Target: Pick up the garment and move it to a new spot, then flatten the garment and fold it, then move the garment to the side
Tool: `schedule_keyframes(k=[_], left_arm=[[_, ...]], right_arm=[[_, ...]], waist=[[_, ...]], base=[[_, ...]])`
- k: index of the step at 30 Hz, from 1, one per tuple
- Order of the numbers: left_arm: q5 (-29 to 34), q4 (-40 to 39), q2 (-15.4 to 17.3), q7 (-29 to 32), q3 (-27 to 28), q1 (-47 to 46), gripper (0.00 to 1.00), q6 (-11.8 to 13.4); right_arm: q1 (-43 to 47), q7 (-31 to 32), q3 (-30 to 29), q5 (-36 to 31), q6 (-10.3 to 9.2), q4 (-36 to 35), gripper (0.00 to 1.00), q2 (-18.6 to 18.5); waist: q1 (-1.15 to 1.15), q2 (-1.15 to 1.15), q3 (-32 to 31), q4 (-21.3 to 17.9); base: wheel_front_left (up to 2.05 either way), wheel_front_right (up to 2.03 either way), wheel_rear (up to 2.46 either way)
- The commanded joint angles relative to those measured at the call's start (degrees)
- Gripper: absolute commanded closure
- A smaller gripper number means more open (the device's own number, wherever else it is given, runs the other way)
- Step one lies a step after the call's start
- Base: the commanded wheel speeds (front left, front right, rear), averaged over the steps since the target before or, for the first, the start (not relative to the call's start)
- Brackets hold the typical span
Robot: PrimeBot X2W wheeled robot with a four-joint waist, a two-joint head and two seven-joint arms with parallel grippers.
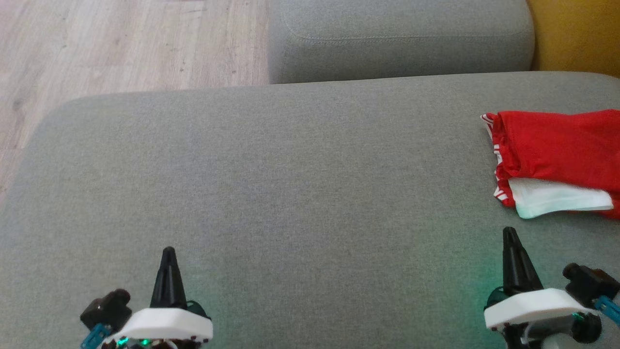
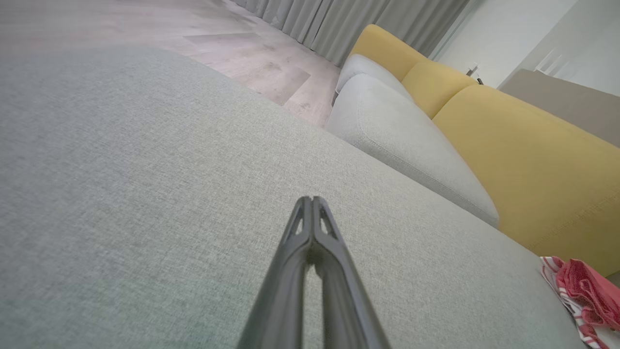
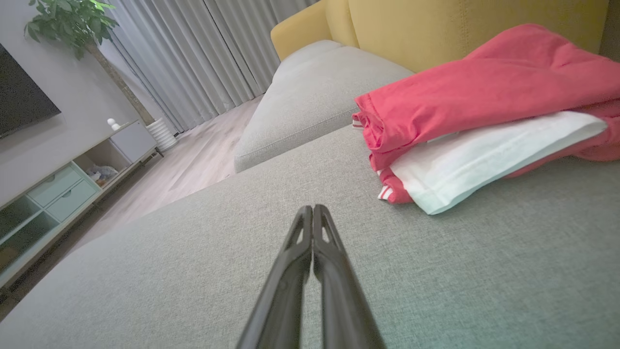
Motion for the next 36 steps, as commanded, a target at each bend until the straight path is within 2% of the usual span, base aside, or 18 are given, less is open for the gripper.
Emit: schedule_keyframes(k=[1, 36], left_arm=[[-1.61, -2.17, 0.04, 0.43, 1.49, -2.78, 1.00, -0.59], [-21.03, -3.54, 0.10, 6.21, 6.43, -3.75, 1.00, -3.03]], right_arm=[[-3.02, 0.43, -0.24, 2.09, -0.01, -2.10, 1.00, -0.13], [-4.76, 6.20, -2.24, 25.75, -0.02, -2.96, 1.00, -0.22]], waist=[[0.00, 0.00, -0.01, -0.05], [0.00, 0.00, -0.15, -1.09]], base=[[0.00, 0.00, 0.00], [0.00, 0.00, 0.00]])
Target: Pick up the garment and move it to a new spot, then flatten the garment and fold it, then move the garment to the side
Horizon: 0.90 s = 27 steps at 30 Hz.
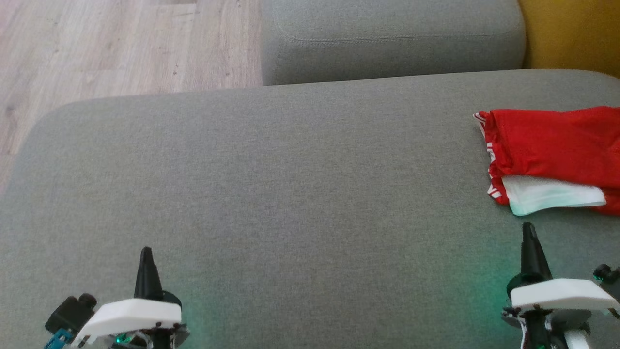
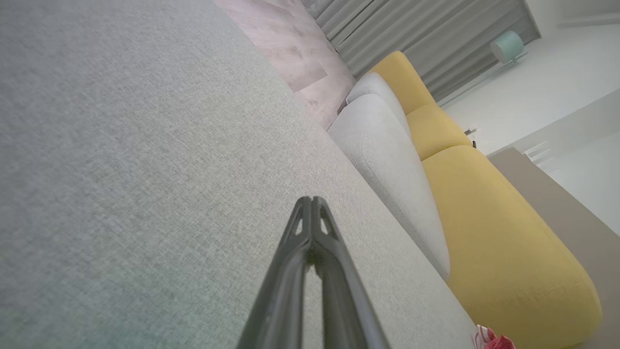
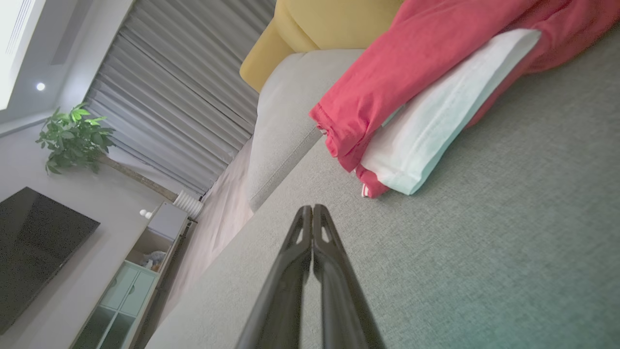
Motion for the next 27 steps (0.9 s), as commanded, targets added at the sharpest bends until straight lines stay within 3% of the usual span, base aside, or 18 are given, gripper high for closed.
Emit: schedule_keyframes(k=[1, 27], left_arm=[[-1.32, -1.96, 0.11, 0.37, 1.53, -3.08, 1.00, -0.60], [-15.74, -2.98, 0.15, 4.67, 5.20, -3.80, 1.00, -2.41]], right_arm=[[-3.47, 0.33, 0.20, 1.64, -0.02, -2.20, 1.00, -0.22], [-4.76, 4.63, -1.30, 19.20, -0.03, -2.84, 1.00, -0.28]], waist=[[0.00, 0.00, -0.01, -0.03], [0.00, 0.00, -0.11, -0.80]], base=[[0.00, 0.00, 0.00], [0.00, 0.00, 0.00]])
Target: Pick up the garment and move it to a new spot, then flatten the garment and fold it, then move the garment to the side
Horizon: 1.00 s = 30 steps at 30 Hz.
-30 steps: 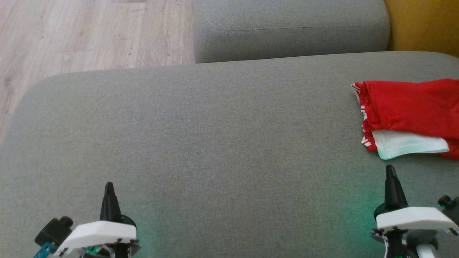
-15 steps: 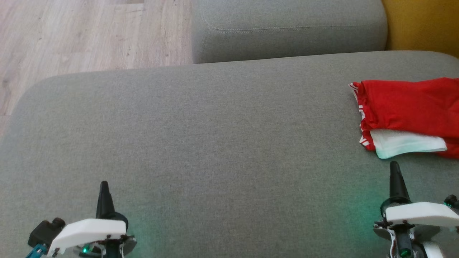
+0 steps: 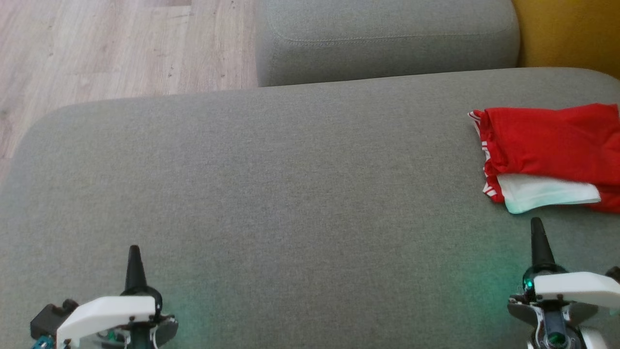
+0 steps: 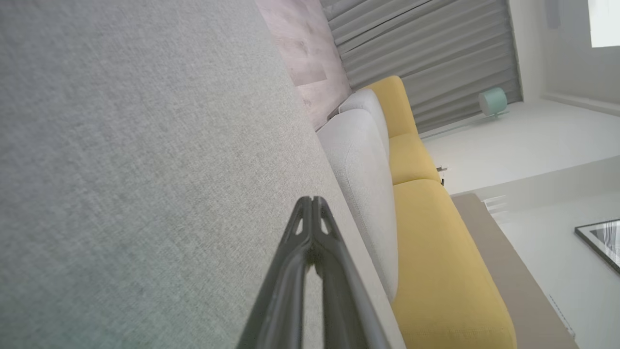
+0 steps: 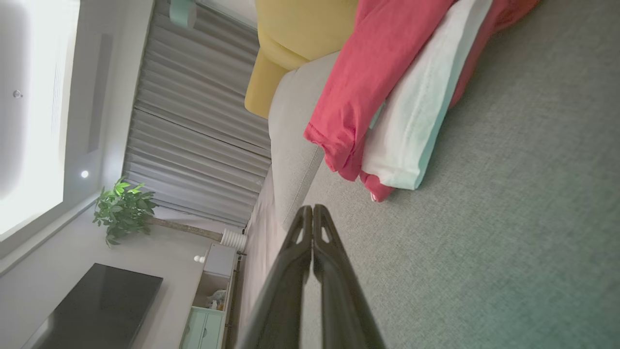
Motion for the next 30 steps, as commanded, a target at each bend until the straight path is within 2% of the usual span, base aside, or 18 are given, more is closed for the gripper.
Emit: schedule_keyframes(k=[1, 30], left_arm=[[-1.48, -2.11, 0.16, 0.44, 1.86, -3.17, 1.00, -0.45], [-17.59, -3.24, 0.21, 5.23, 5.95, -3.97, 1.00, -2.47]], right_arm=[[-3.49, 0.65, 0.48, 1.91, -0.03, -2.29, 1.00, -0.29], [-4.92, 5.45, -1.20, 21.51, -0.04, -3.00, 1.00, -0.35]], waist=[[0.00, 0.00, -0.01, -0.04], [0.00, 0.00, -0.13, -0.90]], base=[[0.00, 0.00, 0.00], [0.00, 0.00, 0.00]])
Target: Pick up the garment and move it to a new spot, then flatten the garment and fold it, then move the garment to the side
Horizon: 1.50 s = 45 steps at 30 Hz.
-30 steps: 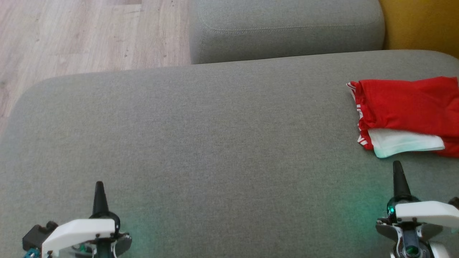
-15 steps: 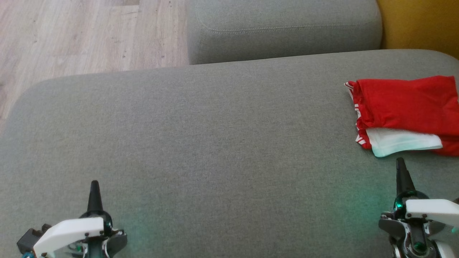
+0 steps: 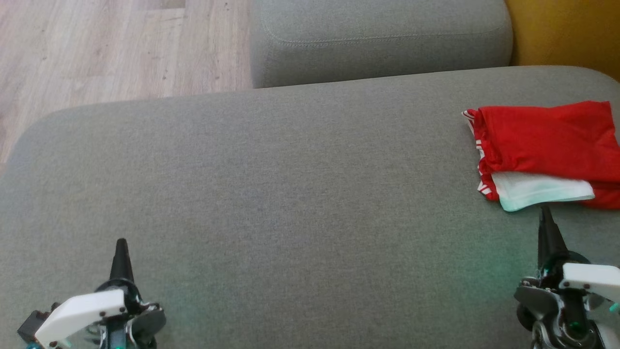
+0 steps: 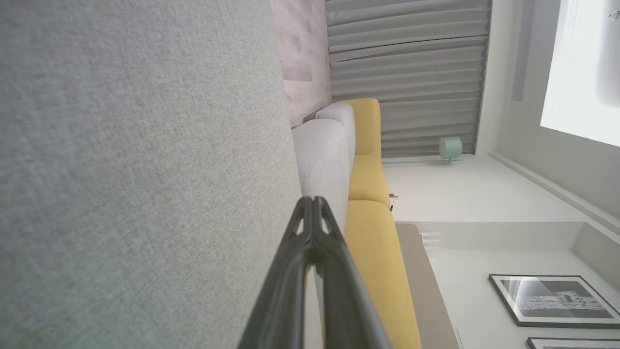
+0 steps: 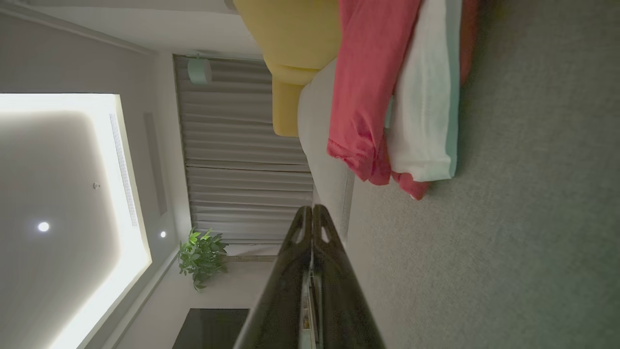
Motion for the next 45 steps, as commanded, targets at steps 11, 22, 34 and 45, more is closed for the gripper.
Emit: schedule_keyframes(k=[11, 22, 34, 45], left_arm=[[-4.11, -2.33, 0.27, 1.32, 2.84, -3.06, 1.00, -0.91], [-4.11, -2.33, 0.27, 1.32, 2.84, -3.06, 1.00, -0.91], [-4.11, -2.34, 0.27, 1.32, 2.84, -3.06, 1.00, -0.91], [-4.11, -2.34, 0.27, 1.32, 2.84, -3.06, 1.00, -0.91]], right_arm=[[-3.18, 1.36, 0.55, 5.19, -0.04, -2.33, 1.00, -0.35], [-3.18, 1.36, 0.55, 5.18, -0.04, -2.33, 1.00, -0.35], [-3.18, 1.37, 0.54, 5.18, -0.04, -2.33, 1.00, -0.35], [-3.18, 1.37, 0.54, 5.18, -0.04, -2.33, 1.00, -0.34]], waist=[[0.00, 0.00, -0.02, -0.18], [0.00, 0.00, -0.02, -0.18], [0.00, 0.00, -0.02, -0.18], [0.00, 0.00, -0.02, -0.18]], base=[[0.00, 0.00, 0.00], [0.00, 0.00, 0.00], [0.00, 0.00, 0.00], [0.00, 0.00, 0.00]])
